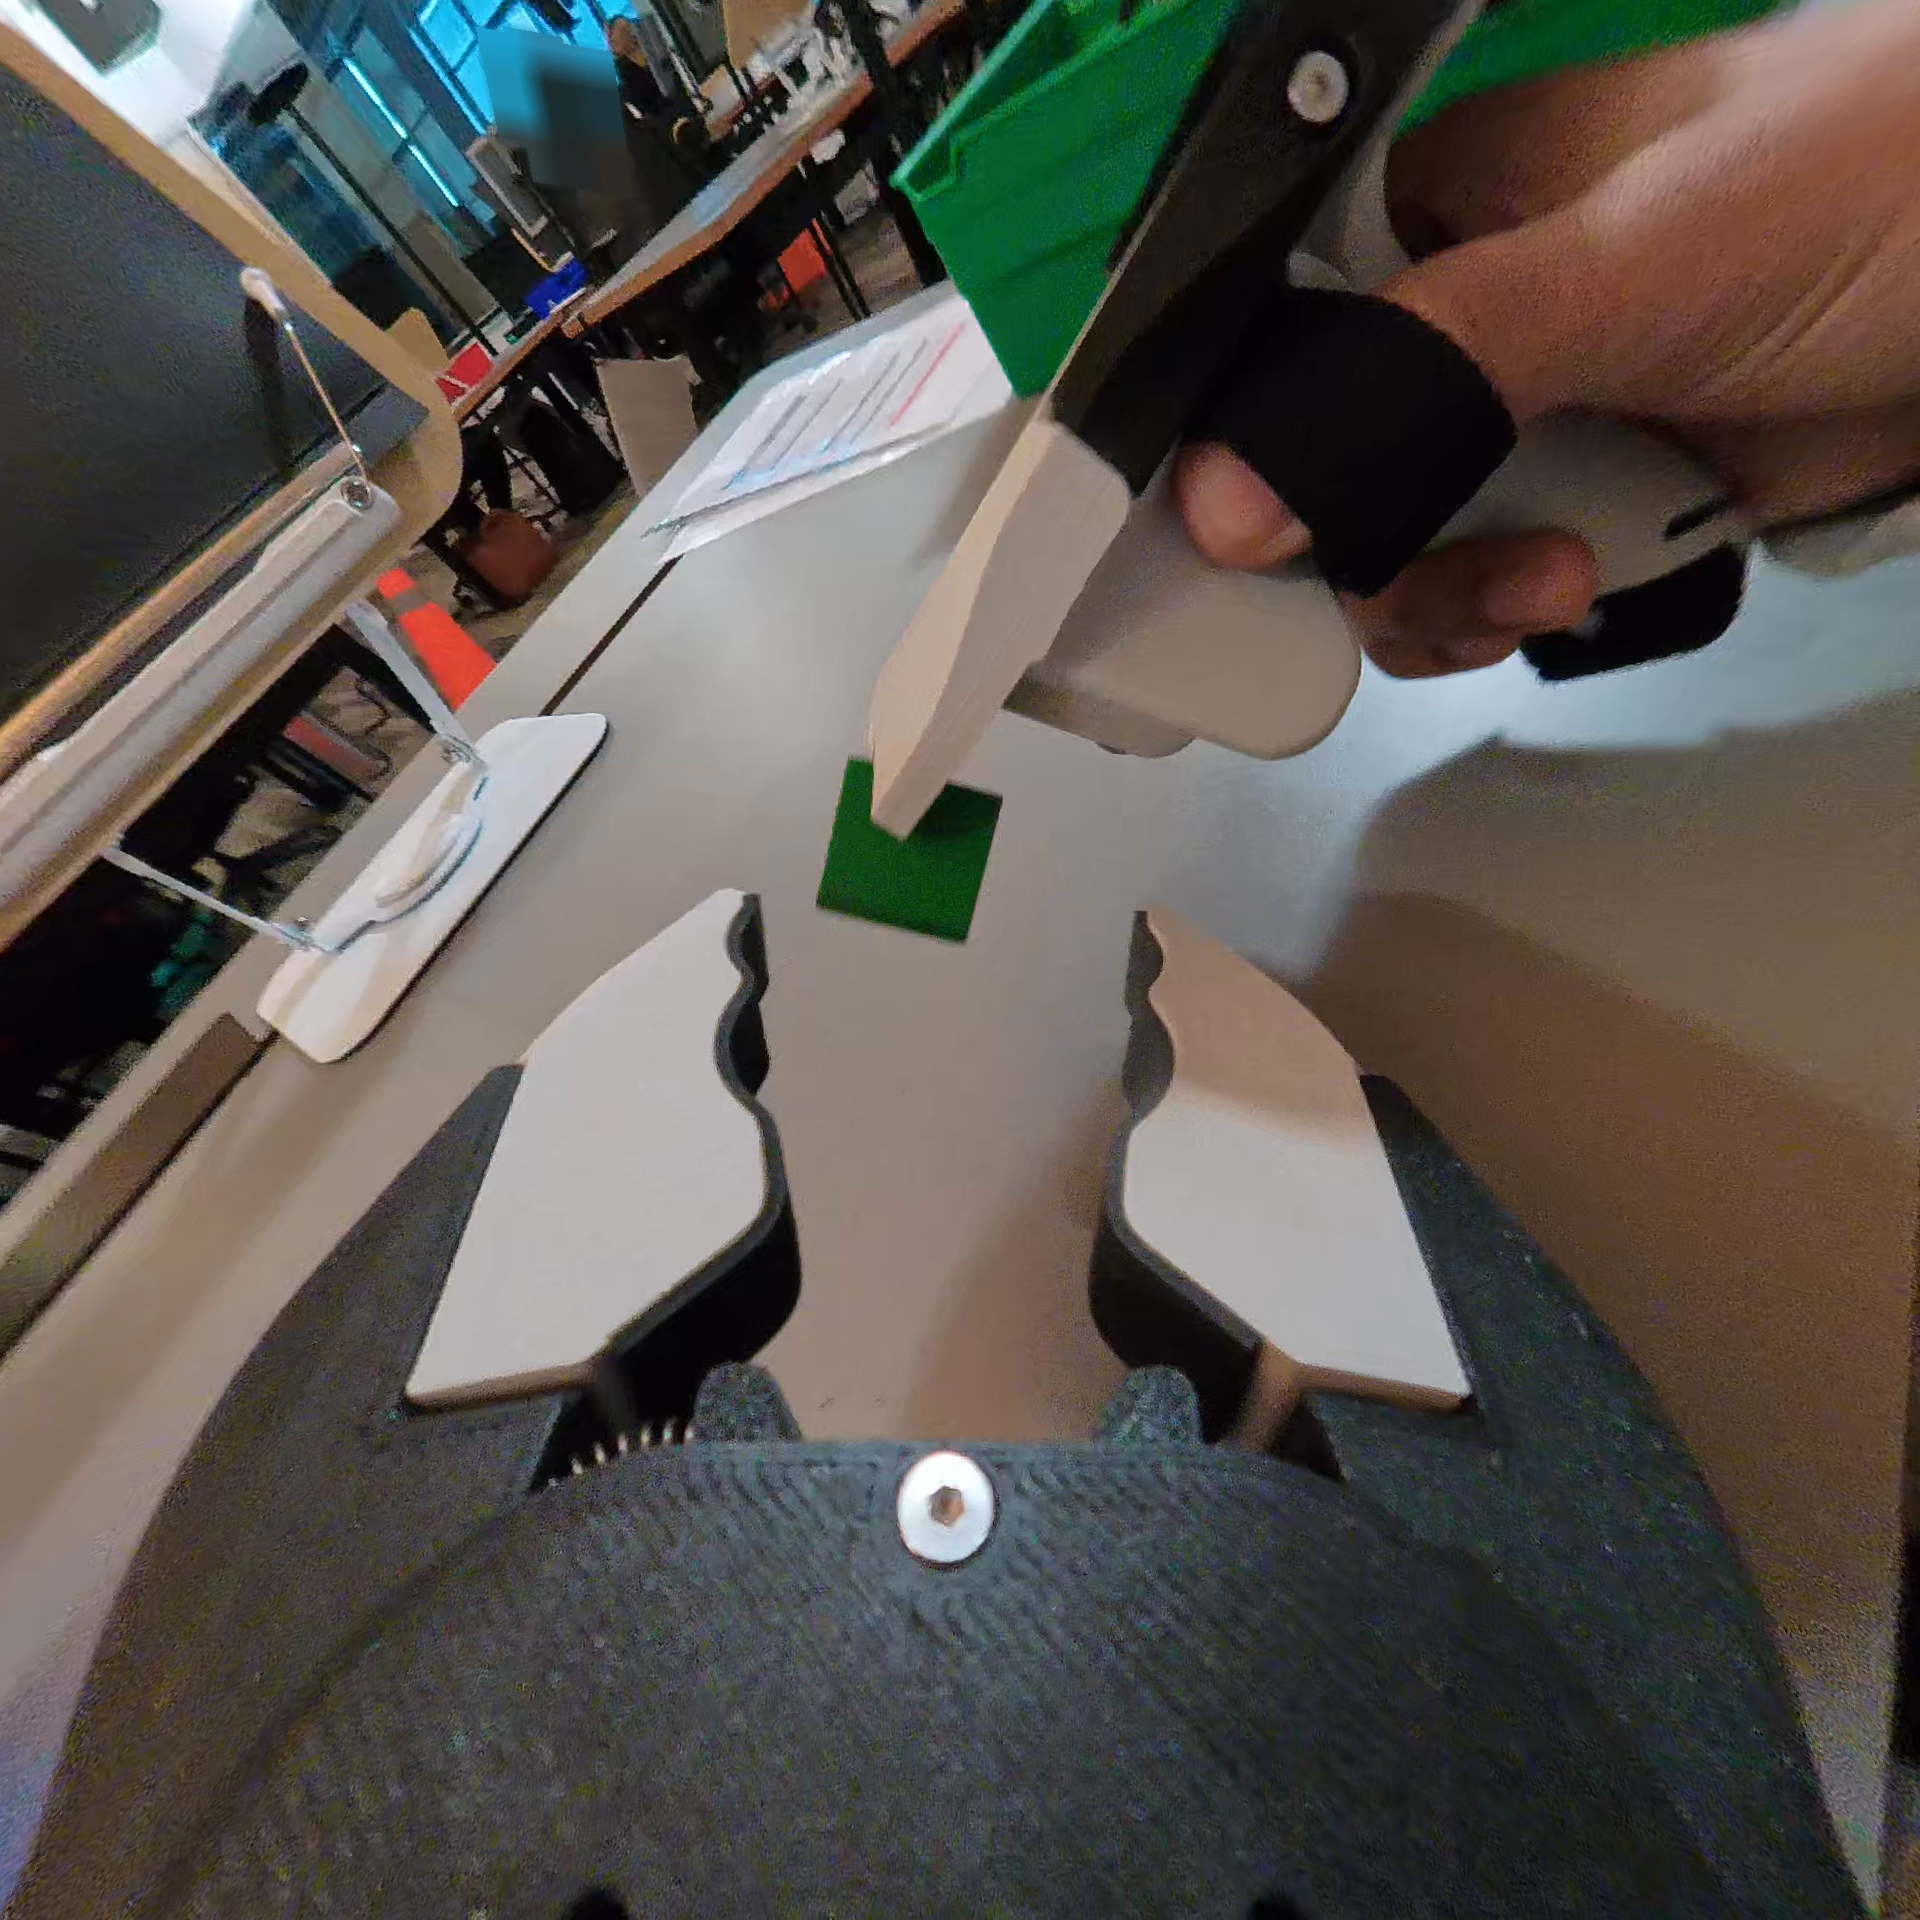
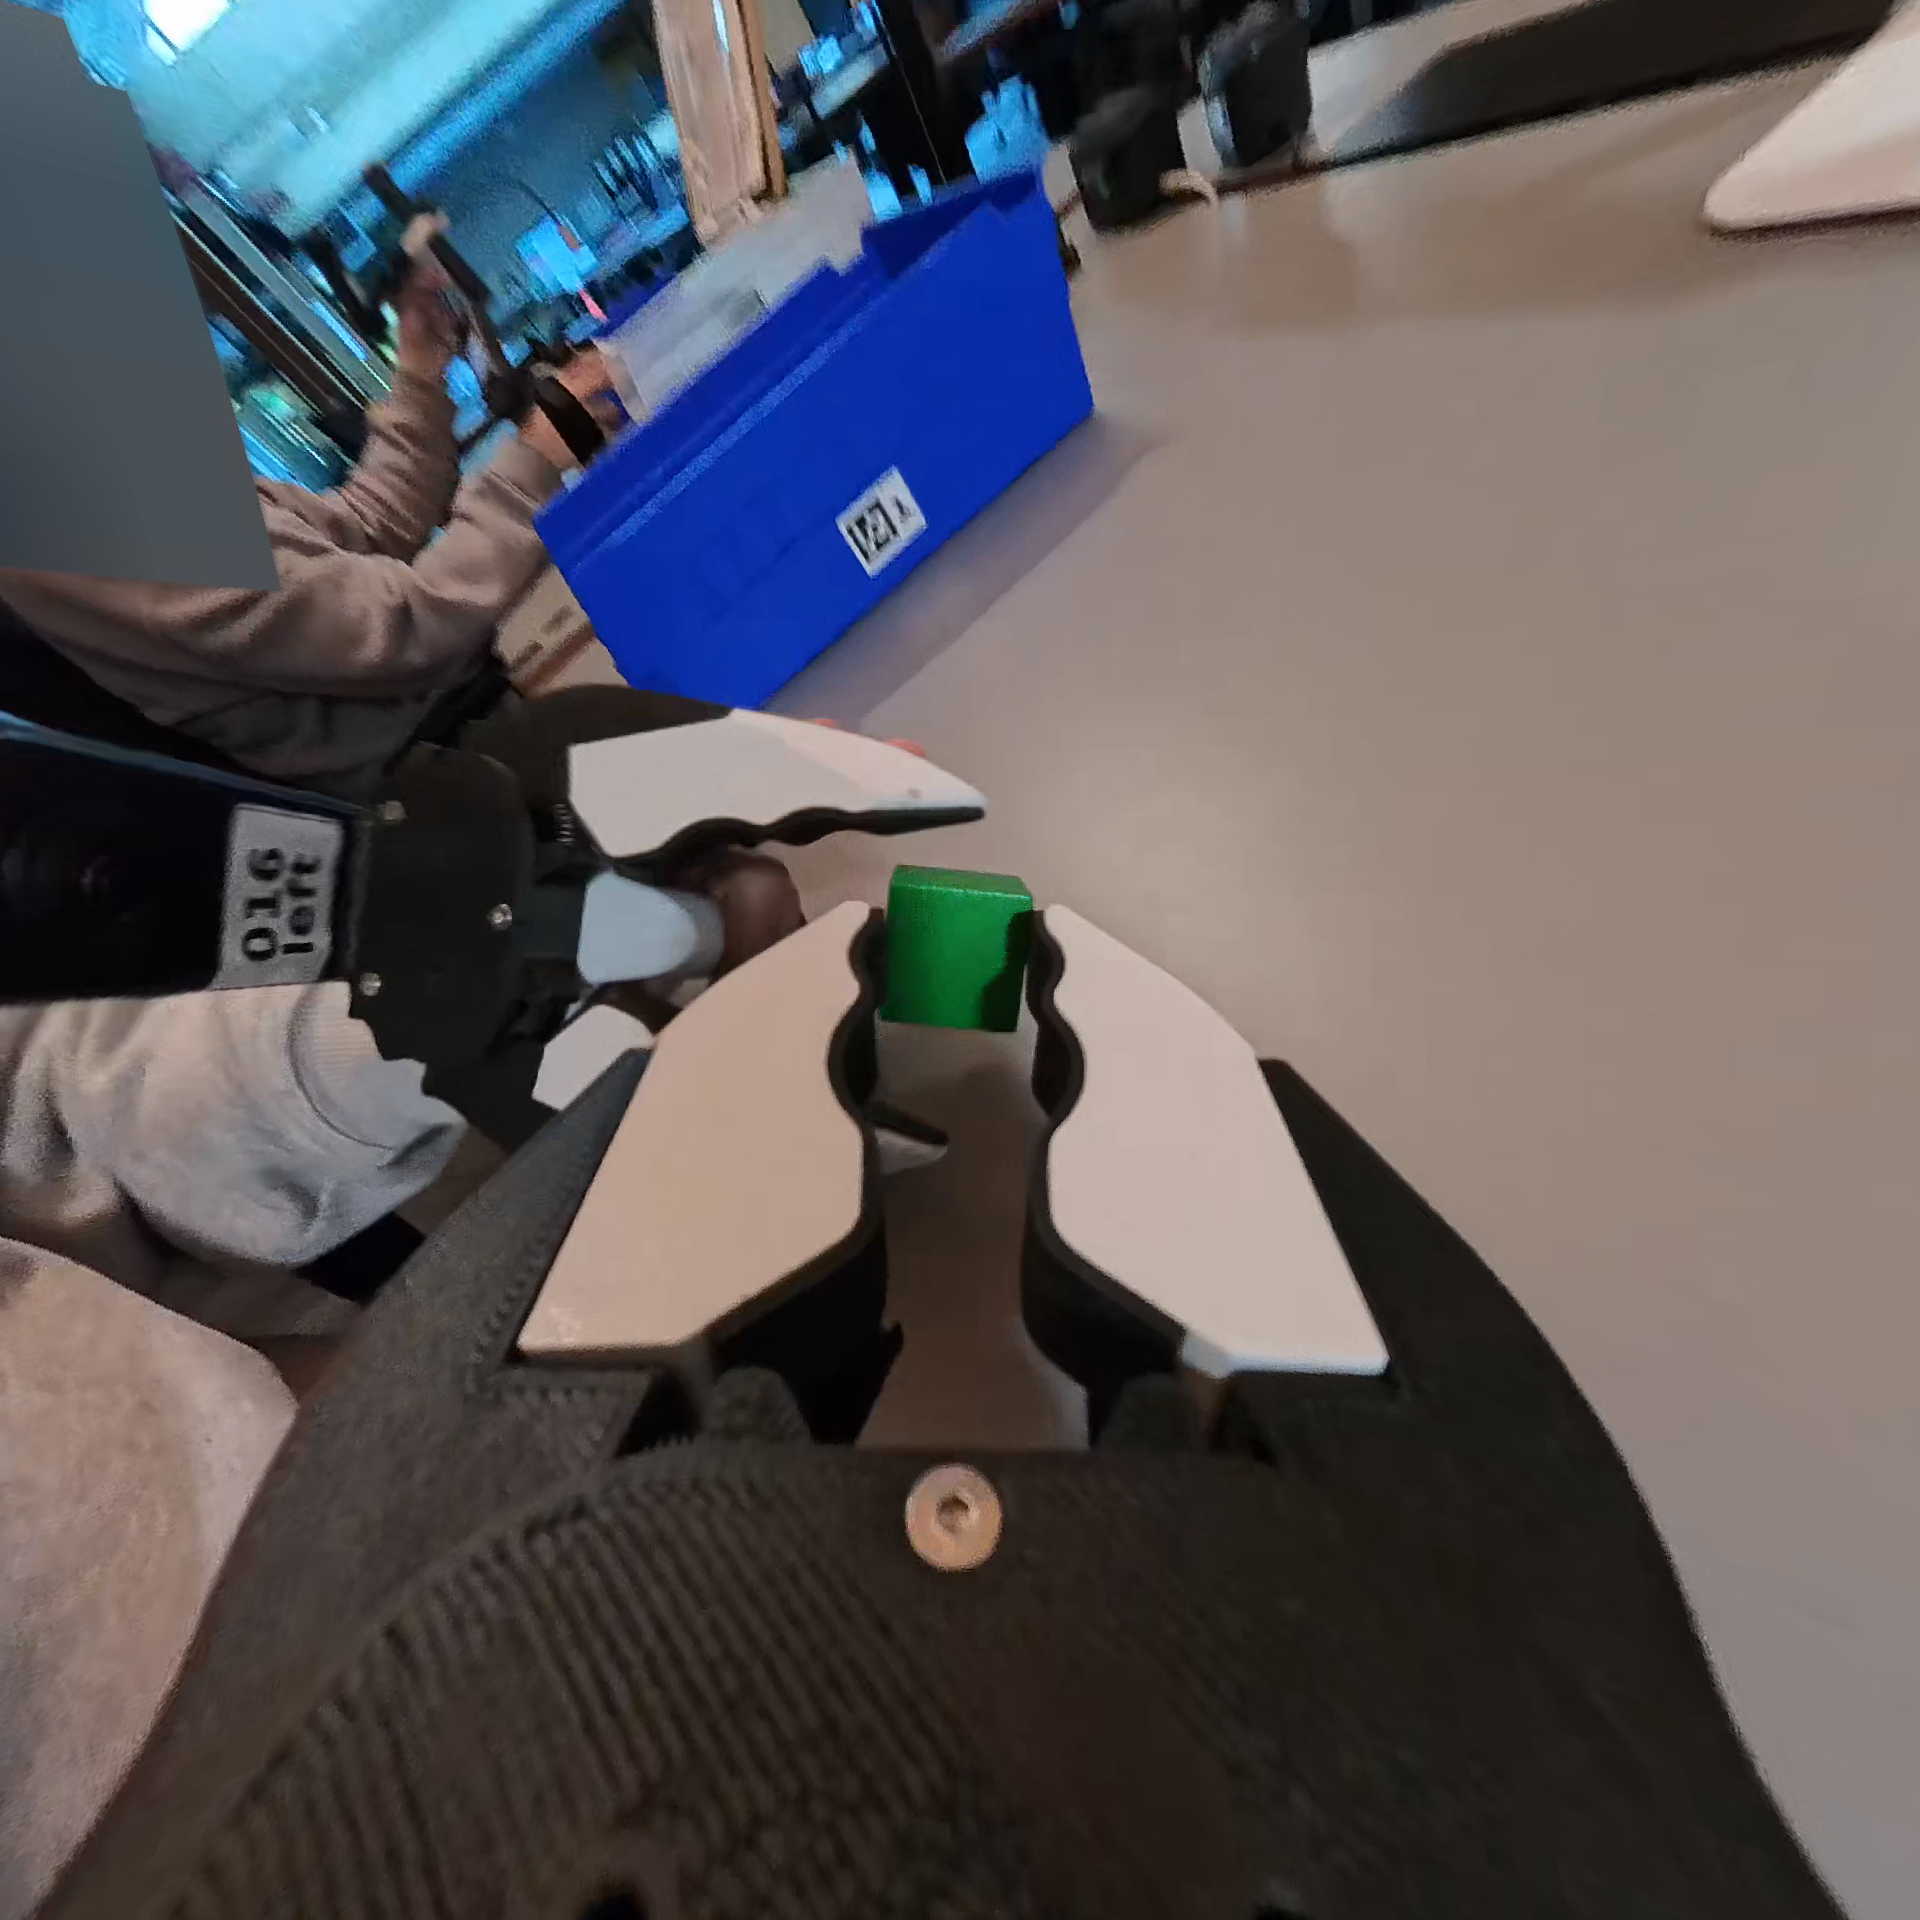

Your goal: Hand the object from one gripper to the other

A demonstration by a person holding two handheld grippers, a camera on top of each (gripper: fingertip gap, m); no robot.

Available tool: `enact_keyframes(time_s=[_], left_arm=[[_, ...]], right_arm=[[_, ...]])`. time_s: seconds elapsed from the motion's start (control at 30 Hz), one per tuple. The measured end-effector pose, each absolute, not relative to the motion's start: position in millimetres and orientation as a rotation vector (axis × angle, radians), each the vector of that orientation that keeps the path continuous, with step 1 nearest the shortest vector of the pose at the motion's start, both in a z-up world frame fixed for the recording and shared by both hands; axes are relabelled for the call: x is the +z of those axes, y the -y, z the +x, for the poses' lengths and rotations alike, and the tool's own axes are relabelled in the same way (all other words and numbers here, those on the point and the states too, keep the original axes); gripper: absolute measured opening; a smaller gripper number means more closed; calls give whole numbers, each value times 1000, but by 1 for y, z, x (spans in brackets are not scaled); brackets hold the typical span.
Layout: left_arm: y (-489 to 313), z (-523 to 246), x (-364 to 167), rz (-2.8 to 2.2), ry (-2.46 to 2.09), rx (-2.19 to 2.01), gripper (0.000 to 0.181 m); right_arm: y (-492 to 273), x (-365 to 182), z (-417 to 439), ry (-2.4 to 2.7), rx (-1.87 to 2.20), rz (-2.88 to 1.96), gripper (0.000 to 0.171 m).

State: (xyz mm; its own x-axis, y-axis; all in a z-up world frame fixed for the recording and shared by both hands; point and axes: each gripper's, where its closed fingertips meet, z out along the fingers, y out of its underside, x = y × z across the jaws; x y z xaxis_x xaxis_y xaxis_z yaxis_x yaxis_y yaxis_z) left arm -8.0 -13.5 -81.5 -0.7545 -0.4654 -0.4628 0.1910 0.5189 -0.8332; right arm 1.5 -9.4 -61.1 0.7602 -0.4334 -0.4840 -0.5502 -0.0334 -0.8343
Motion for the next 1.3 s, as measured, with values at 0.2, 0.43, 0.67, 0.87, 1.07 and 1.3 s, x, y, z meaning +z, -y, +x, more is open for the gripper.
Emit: enact_keyframes(time_s=[0.2,0.43,0.67,0.87,1.07,1.3], left_arm=[[12,-17,-49,-480,-2085,-1776,67],[9,-35,-19,-767,-2105,-2576,48],[2,-33,-13,-772,-2056,-2663,37],[5,-40,-13,-697,-2082,-2651,29],[4,-40,-11,-670,-2093,-2623,26],[-3,-30,-14,-802,-2069,-2674,27]], right_arm=[[24,-26,3,-645,171,-1440,26],[24,-5,-10,-512,259,-1335,26],[15,-3,-23,-447,314,-1331,26],[2,-6,-35,-371,276,-1382,26],[1,-6,-35,-357,236,-1378,26],[8,-4,-22,-337,9,-1401,62]])
